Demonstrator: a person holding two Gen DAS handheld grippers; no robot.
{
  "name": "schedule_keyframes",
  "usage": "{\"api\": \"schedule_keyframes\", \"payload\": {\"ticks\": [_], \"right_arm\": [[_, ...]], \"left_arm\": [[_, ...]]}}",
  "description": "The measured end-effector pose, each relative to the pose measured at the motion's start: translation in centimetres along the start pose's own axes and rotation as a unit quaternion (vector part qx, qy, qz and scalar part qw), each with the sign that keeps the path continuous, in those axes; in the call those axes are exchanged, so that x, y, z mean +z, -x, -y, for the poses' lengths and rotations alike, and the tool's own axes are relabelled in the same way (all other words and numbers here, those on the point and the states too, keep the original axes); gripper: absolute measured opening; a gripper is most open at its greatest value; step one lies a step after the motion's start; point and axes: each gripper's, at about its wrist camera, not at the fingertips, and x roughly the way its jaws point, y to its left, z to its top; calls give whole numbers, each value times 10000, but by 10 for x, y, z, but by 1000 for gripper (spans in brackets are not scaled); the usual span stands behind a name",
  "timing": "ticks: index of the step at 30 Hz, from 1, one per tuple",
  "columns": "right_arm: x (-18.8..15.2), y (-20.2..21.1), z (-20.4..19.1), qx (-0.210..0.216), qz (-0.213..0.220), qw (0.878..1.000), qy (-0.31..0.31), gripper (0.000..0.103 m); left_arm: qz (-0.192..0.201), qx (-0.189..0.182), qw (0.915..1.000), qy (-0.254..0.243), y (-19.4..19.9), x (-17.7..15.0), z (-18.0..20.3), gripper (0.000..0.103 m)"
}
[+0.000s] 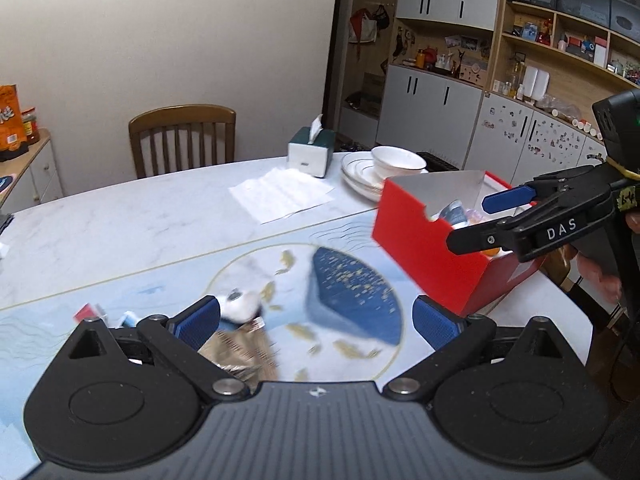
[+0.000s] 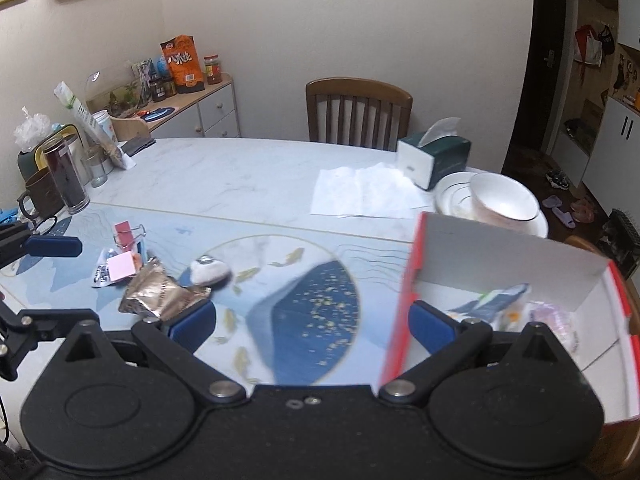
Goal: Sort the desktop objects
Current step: 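Withdraw both grippers from the box toward the items on the table, then grasp the bag of white beads with the left gripper while the right gripper grasps the gold foil bag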
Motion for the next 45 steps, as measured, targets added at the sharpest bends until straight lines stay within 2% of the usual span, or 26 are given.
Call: {"api": "schedule_keyframes", "payload": {"ticks": [7, 13, 24, 33, 45], "right_arm": [[2, -20, -36, -72, -26, 9999, -85, 102], [6, -36, -65, -100, -32, 9999, -63, 102], [14, -76, -111, -182, -205, 9996, 102, 103], [18, -110, -132, -122, -396, 9991, -97, 102], [16, -154, -150, 32, -801, 9956, -479, 103]], "left_arm": [[28, 159, 9999, -28, 14, -24, -35, 103], [-249, 178, 9995, -57, 9, -42, -52, 103], [-406, 182, 9990, 82, 6, -71, -80, 103], [-682, 164, 9975, -45, -1, -96, -93, 103], [-981, 101, 9951, 31, -9, -115, -98, 102]]}}
